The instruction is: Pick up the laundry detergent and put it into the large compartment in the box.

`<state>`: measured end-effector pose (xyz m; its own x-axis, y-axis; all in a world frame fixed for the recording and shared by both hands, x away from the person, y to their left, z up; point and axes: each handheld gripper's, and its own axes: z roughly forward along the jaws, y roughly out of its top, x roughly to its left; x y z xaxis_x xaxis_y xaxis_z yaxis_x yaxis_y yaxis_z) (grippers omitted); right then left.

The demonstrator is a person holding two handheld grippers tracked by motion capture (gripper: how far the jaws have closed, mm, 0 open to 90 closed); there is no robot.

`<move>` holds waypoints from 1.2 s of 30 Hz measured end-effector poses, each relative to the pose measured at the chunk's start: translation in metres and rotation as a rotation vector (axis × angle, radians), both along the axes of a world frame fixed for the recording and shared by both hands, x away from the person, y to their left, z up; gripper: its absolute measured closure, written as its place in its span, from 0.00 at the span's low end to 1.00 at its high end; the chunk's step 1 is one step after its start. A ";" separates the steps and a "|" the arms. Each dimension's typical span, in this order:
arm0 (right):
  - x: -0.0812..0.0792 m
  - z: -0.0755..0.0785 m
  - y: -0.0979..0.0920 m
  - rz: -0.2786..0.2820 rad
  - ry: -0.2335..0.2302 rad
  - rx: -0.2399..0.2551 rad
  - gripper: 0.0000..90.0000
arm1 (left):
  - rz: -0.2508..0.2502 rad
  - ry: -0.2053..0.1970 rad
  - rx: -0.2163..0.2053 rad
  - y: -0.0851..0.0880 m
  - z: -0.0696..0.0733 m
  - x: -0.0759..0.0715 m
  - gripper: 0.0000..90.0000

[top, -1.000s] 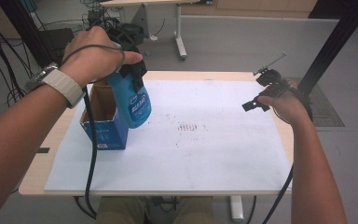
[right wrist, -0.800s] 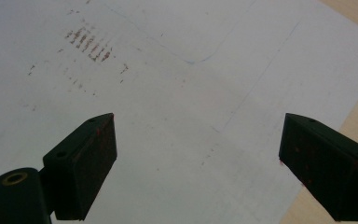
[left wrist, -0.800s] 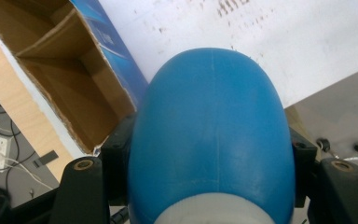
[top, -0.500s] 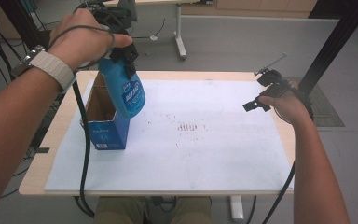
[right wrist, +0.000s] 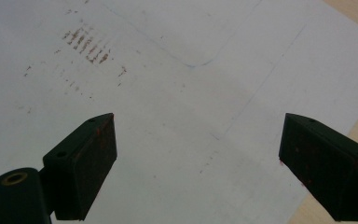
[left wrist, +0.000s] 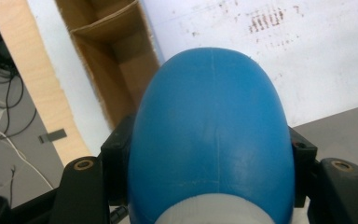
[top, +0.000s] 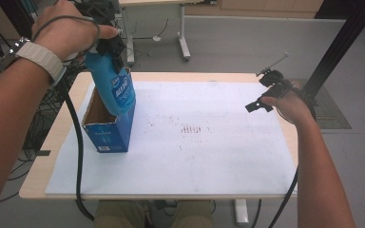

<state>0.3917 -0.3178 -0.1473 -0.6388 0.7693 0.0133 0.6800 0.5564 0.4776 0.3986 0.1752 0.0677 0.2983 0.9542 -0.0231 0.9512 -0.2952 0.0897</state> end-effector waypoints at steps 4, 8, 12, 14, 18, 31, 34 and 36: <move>0.002 -0.001 0.000 0.004 0.001 0.001 0.12 | 0.034 0.001 0.000 0.009 0.002 0.001 0.42; 0.004 -0.002 0.001 0.008 0.000 0.003 0.12 | 0.060 -0.001 0.010 0.015 0.002 0.001 0.42; 0.005 -0.003 0.002 0.010 0.000 -0.004 0.12 | 0.081 0.003 0.012 0.022 0.000 0.003 0.42; 0.006 -0.004 0.003 0.014 -0.001 -0.006 0.12 | 0.101 0.004 0.006 0.026 -0.001 0.004 0.42; 0.008 -0.005 0.004 0.023 -0.006 -0.007 0.12 | 0.126 0.005 0.001 0.033 -0.002 0.005 0.42; 0.012 -0.008 0.004 0.032 -0.011 -0.005 0.12 | 0.218 0.006 0.012 0.053 -0.006 0.012 0.42; 0.012 -0.008 0.004 0.029 -0.008 -0.006 0.12 | 0.228 0.008 0.023 0.054 -0.007 0.014 0.42; 0.012 -0.008 0.003 0.031 -0.013 -0.005 0.12 | 0.227 0.009 0.031 0.053 -0.007 0.015 0.42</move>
<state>0.4040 -0.3144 -0.1558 -0.6624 0.7492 0.0010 0.6560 0.5793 0.4837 0.4140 0.2286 0.0602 0.0754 0.9971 0.0053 0.9943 -0.0756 0.0756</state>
